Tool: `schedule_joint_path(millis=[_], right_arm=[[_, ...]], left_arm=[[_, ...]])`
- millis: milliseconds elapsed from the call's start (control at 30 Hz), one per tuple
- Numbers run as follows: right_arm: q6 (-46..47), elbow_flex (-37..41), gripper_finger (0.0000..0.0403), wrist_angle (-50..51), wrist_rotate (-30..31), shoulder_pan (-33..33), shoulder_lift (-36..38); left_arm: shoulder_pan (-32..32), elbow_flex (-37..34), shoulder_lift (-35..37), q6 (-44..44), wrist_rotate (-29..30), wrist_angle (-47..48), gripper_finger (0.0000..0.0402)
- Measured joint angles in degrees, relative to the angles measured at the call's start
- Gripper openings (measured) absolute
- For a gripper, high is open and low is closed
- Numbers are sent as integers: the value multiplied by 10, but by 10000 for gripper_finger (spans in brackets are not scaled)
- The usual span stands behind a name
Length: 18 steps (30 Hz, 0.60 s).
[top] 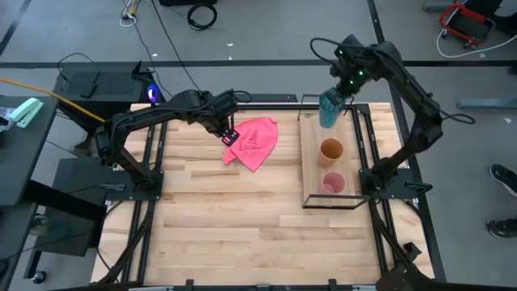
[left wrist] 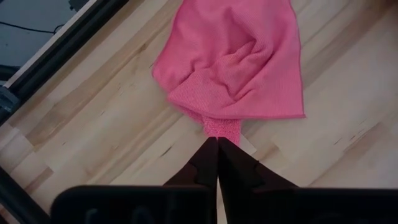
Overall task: Stack small to large cups/mugs on shelf
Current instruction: Put the blue cup on the shelf
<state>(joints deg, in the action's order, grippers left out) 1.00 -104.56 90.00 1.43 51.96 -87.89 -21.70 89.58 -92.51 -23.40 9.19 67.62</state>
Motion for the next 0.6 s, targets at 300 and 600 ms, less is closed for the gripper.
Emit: schedule_joint_path(millis=[300, 600], right_arm=[[-24, 194, 4, -141, -22, 36, 107], [-36, 304, 4, -193, -61, 52, 146]], left_arm=[[15, 0, -1, 0, 0, -14, 20], [21, 0, -1, -6, 0, -31, 14]])
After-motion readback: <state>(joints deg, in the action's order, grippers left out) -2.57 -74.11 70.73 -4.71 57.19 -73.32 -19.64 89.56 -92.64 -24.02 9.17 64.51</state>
